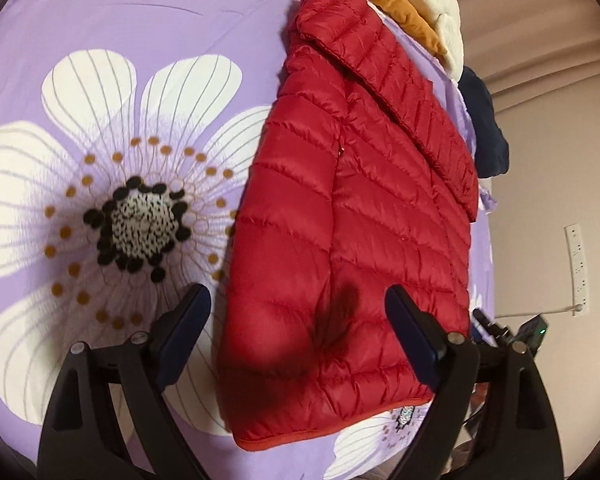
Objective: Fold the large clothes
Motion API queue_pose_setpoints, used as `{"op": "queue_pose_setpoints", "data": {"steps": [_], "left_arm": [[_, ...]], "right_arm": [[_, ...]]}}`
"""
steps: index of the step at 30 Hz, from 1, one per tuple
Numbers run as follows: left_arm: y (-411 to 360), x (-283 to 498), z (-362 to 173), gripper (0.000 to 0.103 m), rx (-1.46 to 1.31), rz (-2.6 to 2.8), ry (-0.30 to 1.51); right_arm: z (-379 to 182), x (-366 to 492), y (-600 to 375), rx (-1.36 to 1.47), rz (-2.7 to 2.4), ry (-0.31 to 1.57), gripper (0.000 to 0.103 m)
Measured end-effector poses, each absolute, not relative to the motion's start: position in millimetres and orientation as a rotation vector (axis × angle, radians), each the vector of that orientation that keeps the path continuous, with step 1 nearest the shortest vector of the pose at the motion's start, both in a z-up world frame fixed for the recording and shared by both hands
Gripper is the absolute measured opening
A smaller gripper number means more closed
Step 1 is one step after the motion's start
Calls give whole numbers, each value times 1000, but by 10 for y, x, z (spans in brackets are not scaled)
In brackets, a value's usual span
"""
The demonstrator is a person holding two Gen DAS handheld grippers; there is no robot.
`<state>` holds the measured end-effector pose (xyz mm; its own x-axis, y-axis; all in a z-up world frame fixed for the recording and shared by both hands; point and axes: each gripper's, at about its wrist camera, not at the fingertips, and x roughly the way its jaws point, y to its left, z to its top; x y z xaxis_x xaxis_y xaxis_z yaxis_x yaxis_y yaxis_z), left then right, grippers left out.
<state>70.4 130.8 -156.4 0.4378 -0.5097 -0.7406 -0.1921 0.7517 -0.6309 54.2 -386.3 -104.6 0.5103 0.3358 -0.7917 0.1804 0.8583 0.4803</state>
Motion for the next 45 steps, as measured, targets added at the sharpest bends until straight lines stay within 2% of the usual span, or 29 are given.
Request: {"op": "queue_pose_setpoints", "data": {"steps": [12,25,27,31,33,35,40,45], "left_arm": [[1286,405,-1664,89,-902,-402,1125],[1027,513,-1619,88,-886,-375,1140],[1031,510,-1621,79,-885,-357,1140],[1100,486,-1645,56,-888,-307,1146],[1134,465,-1672,38,-893,-275,1151],[1162,458,-1705,27,-893,-244,1170],[1116,468,-1516,18,-837,-226,1130],[1064,423,-1215,16,-756,-248,1044]], "right_arm": [[-1256,308,-3779,813,365,1113,58],[-1375,359,-3664,983,412,1064,58],[-1325,338,-3629,950,402,1060,57],[-1261,287,-3627,892,373,1056,45],[-1232,251,-3596,851,337,1050,39],[-1220,231,-3544,812,308,1046,34],[-1022,228,-3354,644,265,1010,23],[-681,193,-3217,520,302,913,22]]}}
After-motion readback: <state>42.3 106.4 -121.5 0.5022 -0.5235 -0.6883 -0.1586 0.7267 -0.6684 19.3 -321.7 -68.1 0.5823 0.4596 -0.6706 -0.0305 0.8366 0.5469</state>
